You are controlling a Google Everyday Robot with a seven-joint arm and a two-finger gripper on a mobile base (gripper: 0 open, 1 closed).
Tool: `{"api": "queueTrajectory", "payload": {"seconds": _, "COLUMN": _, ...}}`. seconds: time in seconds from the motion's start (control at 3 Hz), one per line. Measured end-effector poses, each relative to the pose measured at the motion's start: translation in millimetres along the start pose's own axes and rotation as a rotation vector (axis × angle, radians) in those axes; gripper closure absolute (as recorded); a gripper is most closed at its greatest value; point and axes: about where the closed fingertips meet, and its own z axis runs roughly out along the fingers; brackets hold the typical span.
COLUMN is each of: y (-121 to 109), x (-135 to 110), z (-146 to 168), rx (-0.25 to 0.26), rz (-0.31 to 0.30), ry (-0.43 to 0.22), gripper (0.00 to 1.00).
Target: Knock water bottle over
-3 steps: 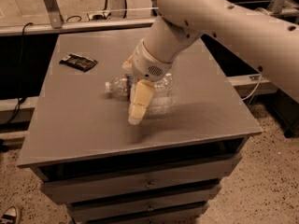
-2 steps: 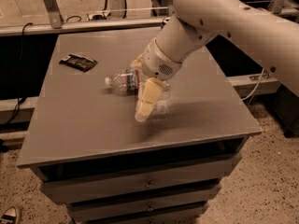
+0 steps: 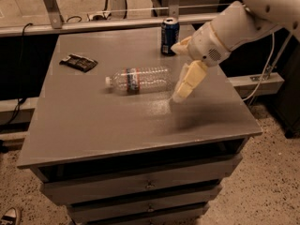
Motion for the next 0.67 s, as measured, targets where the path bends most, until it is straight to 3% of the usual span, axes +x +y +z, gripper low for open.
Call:
{"api": "queueTrajectory", "payload": {"seconds": 0.33, "y": -14.9, "x": 13.5, "z": -45.5, "rx": 0.073, "rz": 0.019, "ry": -0.027, "gripper": 0.00}}
{"api": "queueTrajectory", "payload": {"seconds": 0.67, "y": -17.8, "x": 11.1, "z": -51.5, "rx": 0.086, "rz": 0.015, "ry": -0.031, "gripper": 0.00}}
